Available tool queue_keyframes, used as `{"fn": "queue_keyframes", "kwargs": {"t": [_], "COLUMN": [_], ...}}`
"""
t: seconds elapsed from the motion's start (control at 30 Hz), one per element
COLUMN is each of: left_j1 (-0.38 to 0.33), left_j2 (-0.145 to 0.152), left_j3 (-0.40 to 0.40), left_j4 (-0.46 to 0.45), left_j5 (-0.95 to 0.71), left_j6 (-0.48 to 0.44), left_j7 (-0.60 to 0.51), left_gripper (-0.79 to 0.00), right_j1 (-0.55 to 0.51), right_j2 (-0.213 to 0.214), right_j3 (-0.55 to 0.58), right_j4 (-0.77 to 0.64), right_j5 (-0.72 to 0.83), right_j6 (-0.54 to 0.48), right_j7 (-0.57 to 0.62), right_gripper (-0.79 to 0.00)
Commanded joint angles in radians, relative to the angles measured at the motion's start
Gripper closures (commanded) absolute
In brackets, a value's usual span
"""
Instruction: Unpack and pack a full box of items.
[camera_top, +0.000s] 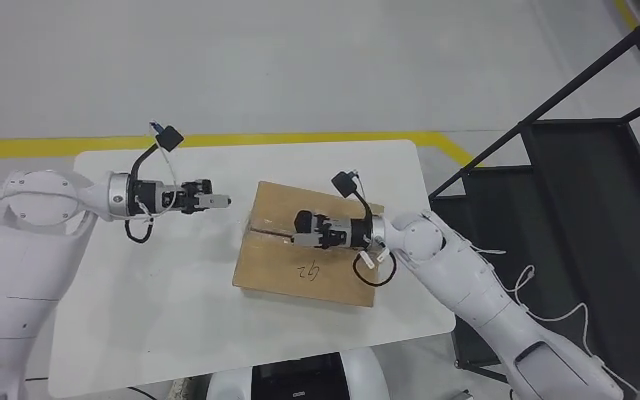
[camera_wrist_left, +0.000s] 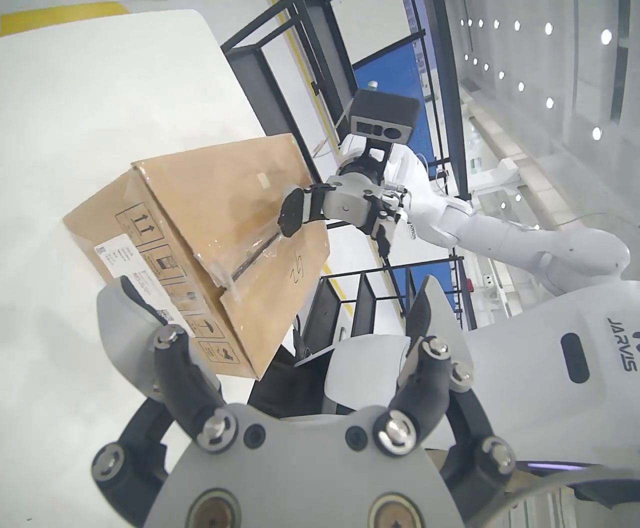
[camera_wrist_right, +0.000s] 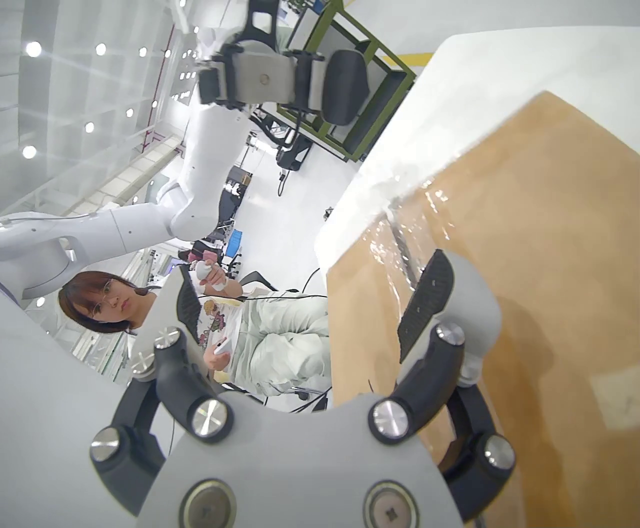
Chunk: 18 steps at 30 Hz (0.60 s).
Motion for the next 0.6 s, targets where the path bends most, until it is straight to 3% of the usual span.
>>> {"fn": "queue_keyframes", "kwargs": {"t": [0.0,0.27,0.57], "left_j1": [-0.024,-0.118,-0.189], "left_j2": [-0.006,-0.038,-0.075], "left_j3": [0.021,0.117,0.232], "left_j4": [-0.015,-0.084,-0.05], "left_j5": [-0.005,-0.042,-0.063], "left_j6": [-0.003,-0.017,0.012], "left_j7": [-0.016,-0.056,-0.093], "left_gripper": [-0.785,-0.785,-0.785], "right_j1": [-0.03,-0.127,-0.232], "right_j2": [0.01,0.031,0.055], "right_j3": [0.028,0.086,0.179], "right_j4": [-0.014,-0.076,-0.155], "right_j5": [-0.034,-0.102,0.019], "right_j6": [0.028,0.09,0.039], "right_j7": [-0.005,-0.035,-0.013], "right_gripper": [-0.785,-0.785,-0.785]}}
